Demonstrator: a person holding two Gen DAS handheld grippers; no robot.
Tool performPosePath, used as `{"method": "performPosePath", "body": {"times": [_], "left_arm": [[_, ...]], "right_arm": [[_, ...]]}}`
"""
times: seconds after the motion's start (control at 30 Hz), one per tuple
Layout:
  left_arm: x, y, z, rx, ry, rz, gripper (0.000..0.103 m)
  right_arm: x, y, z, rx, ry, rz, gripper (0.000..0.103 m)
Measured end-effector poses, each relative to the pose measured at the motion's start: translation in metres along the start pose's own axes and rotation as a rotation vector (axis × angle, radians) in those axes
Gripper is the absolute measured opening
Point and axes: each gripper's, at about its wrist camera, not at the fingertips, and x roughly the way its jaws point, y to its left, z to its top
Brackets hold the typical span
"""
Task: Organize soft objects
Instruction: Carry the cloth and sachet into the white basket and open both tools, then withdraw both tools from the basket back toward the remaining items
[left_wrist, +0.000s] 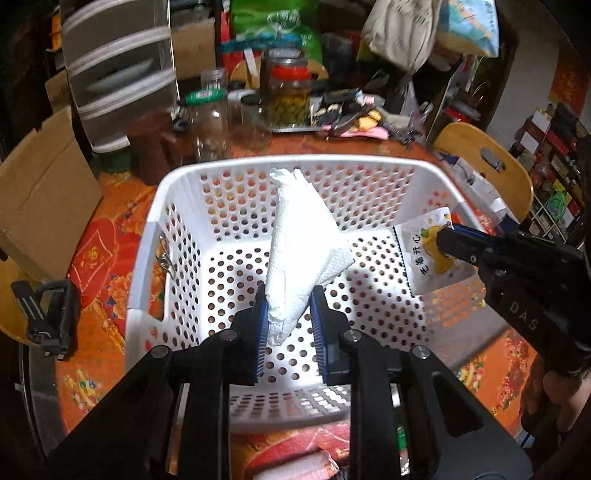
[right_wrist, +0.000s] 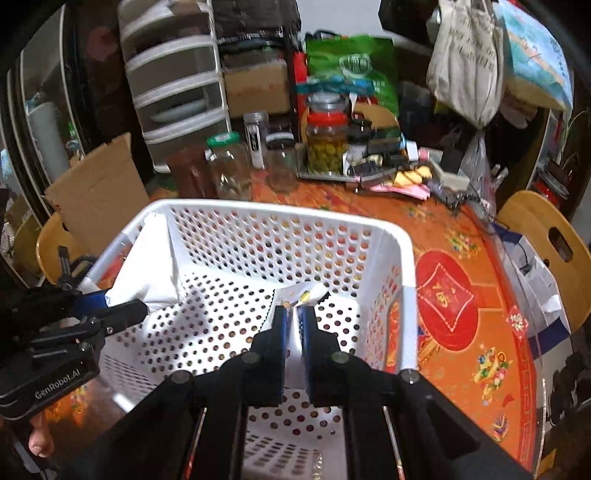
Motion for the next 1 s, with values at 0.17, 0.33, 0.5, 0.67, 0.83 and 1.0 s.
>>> {"method": "performPosePath", "body": {"times": [0.17, 0.33, 0.5, 0.67, 0.83, 1.0], "left_arm": [[0.027, 0.006, 0.002, -0.005, 0.040, 0.018, 0.020], [0.041, 0.008, 0.001, -0.007, 0.060, 0.028, 0.020], [0.049, 0.007, -0.001, 0.005, 0.076, 0.033, 0.020], [0.048, 0.005, -0.003, 0.016, 0.059, 0.052, 0.025], [0.041, 0.006, -0.006, 0.013, 0.038, 0.035, 0.038], [0.022, 0.005, -0.007, 0.016, -0.015, 0.041, 0.060]], "right_arm": [[0.022, 0.002, -0.001, -0.019, 0.053, -0.004, 0.007], [0.034, 0.005, 0.000, -0.035, 0.077, -0.001, 0.007], [0.042, 0.008, 0.000, -0.044, 0.094, 0.009, 0.007], [0.040, 0.006, -0.001, -0.024, 0.078, 0.037, 0.009], [0.025, 0.003, 0.000, -0.008, 0.011, 0.051, 0.031], [0.006, 0.002, 0.000, -0.011, -0.041, 0.063, 0.055]]}}
